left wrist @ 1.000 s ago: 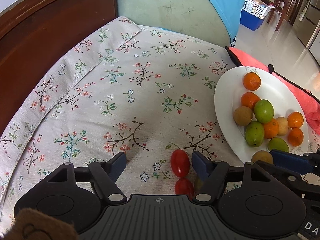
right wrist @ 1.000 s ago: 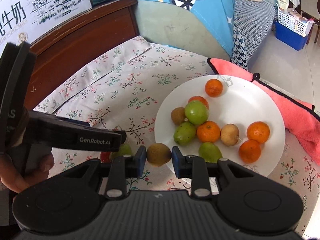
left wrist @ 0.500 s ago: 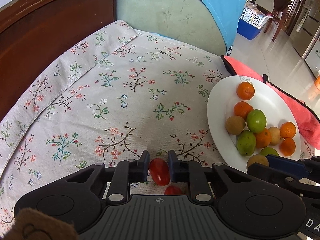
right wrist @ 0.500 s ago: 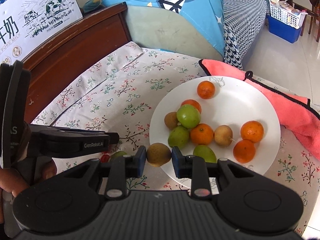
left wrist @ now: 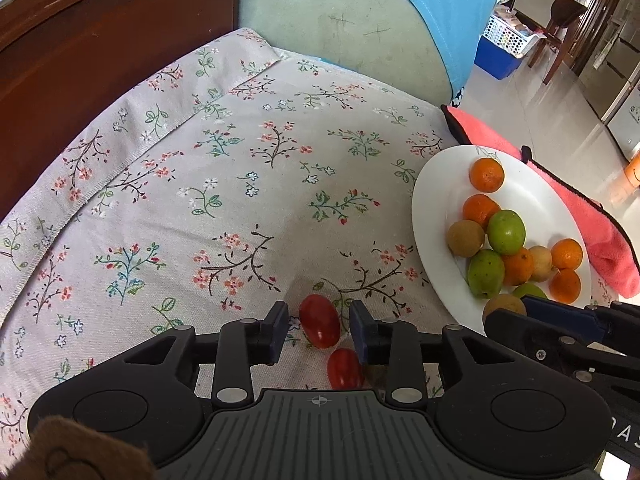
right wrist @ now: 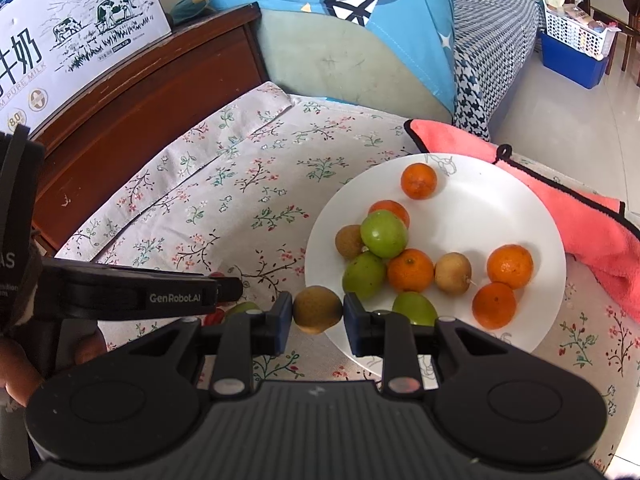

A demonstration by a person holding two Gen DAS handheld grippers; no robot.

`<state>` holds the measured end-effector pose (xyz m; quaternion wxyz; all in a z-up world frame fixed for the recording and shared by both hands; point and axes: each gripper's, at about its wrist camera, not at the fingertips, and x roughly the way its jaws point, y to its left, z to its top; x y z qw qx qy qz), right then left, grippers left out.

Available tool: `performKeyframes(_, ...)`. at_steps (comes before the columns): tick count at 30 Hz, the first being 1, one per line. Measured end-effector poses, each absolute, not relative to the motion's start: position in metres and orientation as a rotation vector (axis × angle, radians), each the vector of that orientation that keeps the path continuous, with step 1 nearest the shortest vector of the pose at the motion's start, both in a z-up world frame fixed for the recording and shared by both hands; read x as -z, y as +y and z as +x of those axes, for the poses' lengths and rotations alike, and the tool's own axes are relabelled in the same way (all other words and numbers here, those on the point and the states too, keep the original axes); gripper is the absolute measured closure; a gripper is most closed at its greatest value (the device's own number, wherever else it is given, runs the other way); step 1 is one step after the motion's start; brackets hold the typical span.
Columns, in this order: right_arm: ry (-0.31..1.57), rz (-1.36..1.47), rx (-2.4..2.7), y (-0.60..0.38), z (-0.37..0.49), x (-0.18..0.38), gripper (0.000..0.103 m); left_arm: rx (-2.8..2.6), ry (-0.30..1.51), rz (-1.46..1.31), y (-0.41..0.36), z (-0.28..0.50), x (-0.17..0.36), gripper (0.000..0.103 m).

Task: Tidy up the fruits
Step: 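Carry the tomato with the left tool while the right tool carries the kiwi to the plate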

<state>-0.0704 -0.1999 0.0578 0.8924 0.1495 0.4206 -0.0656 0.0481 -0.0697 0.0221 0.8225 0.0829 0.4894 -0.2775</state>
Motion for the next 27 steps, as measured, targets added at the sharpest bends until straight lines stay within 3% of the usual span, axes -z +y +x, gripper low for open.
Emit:
performKeyframes(3,0.873,0.309,0.132,-0.2,-0.071,-0.058,0.075,0.594,1.027,0.183,-0.071,0.047,-0.022,0.084)
performKeyframes(27,0.716,0.439,0.283,-0.254,-0.086,-0.092,0.075,0.764,0.846,0.047,-0.1,0.031,-0.084,0.084)
